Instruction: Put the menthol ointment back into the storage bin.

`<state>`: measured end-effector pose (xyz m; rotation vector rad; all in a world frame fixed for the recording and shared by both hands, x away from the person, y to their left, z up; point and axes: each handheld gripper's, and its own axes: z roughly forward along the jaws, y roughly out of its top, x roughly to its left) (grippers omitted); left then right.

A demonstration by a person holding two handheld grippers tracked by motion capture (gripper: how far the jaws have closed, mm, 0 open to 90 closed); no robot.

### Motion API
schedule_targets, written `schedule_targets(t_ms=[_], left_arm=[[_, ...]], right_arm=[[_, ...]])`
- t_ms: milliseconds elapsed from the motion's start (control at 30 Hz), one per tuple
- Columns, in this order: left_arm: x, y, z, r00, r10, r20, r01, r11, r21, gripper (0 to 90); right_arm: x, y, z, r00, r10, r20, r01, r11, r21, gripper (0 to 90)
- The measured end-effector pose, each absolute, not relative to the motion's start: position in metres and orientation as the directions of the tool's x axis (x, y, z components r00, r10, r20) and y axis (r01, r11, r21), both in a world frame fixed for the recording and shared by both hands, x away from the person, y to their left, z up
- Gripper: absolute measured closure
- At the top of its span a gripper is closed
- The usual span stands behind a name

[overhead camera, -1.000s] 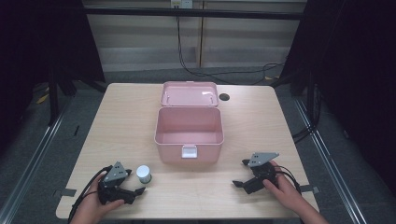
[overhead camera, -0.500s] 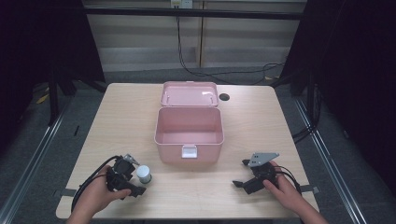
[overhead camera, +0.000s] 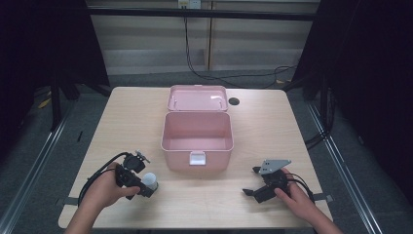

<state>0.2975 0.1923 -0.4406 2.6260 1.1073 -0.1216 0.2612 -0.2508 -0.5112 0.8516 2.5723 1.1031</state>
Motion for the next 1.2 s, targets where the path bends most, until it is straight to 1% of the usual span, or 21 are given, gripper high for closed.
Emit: schedule_targets(t_ms=[33,433,500,633,667,700,733,833,967,1167,1200], left_arm=[[0.298,0.191,-0.441,0.698,0.692,-0.186,0.715,-0.659,0.233,32.0],[0.313,0.175,-0.438,0.687,0.711,-0.150,0.725,-0.658,0.202,37.6],[0.316,0.173,-0.438,0.685,0.714,-0.145,0.727,-0.659,0.193,40.9],[0.318,0.171,-0.438,0.687,0.710,-0.154,0.726,-0.661,0.191,43.0],[0.319,0.171,-0.437,0.672,0.722,-0.162,0.740,-0.647,0.186,47.3],[0.319,0.171,-0.437,0.665,0.728,-0.163,0.746,-0.640,0.184,47.3],[0.320,0.170,-0.435,0.670,0.725,-0.158,0.742,-0.646,0.182,49.6],[0.321,0.169,-0.433,0.673,0.725,-0.146,0.739,-0.660,0.135,49.9],[0.322,0.169,-0.428,0.664,0.733,-0.148,0.748,-0.654,0.117,50.0],[0.323,0.167,-0.407,0.666,0.728,-0.162,0.745,-0.661,0.092,50.1],[0.323,0.166,-0.398,0.667,0.728,-0.161,0.744,-0.663,0.086,50.1]], right_arm=[[0.261,-0.251,-0.511,-0.809,0.586,0.028,0.425,0.552,0.718,8.6],[0.261,-0.251,-0.511,-0.809,0.586,0.028,0.425,0.552,0.718,8.6],[0.261,-0.251,-0.511,-0.809,0.587,0.028,0.425,0.551,0.718,8.6],[0.261,-0.251,-0.511,-0.809,0.587,0.028,0.425,0.551,0.718,8.6],[0.261,-0.251,-0.511,-0.809,0.587,0.028,0.425,0.551,0.718,8.6],[0.261,-0.251,-0.511,-0.809,0.587,0.028,0.425,0.551,0.718,8.6],[0.261,-0.251,-0.511,-0.809,0.587,0.028,0.425,0.551,0.718,8.6],[0.261,-0.251,-0.511,-0.807,0.589,0.029,0.427,0.549,0.718,8.6],[0.261,-0.251,-0.511,-0.808,0.588,0.031,0.427,0.549,0.719,8.6],[0.261,-0.251,-0.511,-0.808,0.589,0.029,0.426,0.549,0.719,8.6],[0.261,-0.251,-0.511,-0.807,0.589,0.030,0.427,0.549,0.718,8.6]])
